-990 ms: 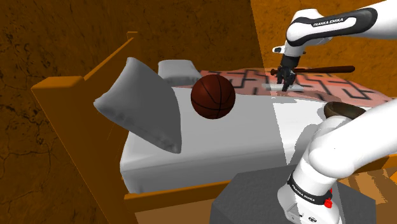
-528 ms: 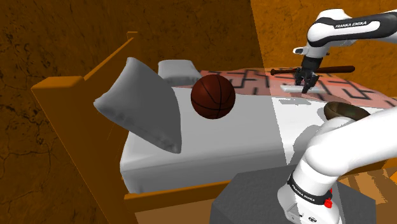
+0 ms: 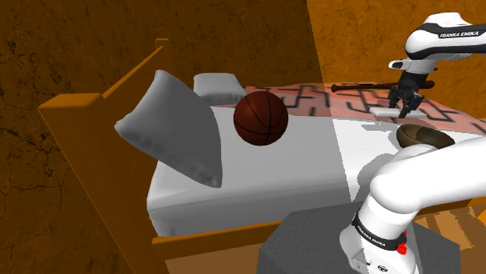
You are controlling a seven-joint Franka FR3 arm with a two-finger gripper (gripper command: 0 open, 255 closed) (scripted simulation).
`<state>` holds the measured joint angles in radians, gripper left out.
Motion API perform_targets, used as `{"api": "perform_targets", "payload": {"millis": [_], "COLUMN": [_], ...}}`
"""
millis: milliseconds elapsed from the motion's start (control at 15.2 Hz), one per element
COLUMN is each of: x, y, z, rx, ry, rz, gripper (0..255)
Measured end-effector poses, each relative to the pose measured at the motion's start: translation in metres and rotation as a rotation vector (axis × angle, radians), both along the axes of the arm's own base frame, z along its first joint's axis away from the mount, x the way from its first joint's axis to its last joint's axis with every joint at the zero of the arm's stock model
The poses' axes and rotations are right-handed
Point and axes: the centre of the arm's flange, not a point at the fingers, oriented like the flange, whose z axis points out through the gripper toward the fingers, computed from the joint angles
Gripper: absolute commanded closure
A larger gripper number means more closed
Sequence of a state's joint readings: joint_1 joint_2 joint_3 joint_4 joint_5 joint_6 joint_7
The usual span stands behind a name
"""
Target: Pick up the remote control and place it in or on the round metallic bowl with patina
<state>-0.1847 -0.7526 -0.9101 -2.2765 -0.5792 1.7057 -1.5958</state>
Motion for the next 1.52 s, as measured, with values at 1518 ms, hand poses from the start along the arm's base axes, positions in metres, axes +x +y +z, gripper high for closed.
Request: {"api": "perform_targets", "payload": {"millis": [1518], "x": [-0.123], "y": [-0.067], "z": [-0.064], "rx": [0.0], "ry": [0.001], "rz": [0.001], "gripper": [255]}}
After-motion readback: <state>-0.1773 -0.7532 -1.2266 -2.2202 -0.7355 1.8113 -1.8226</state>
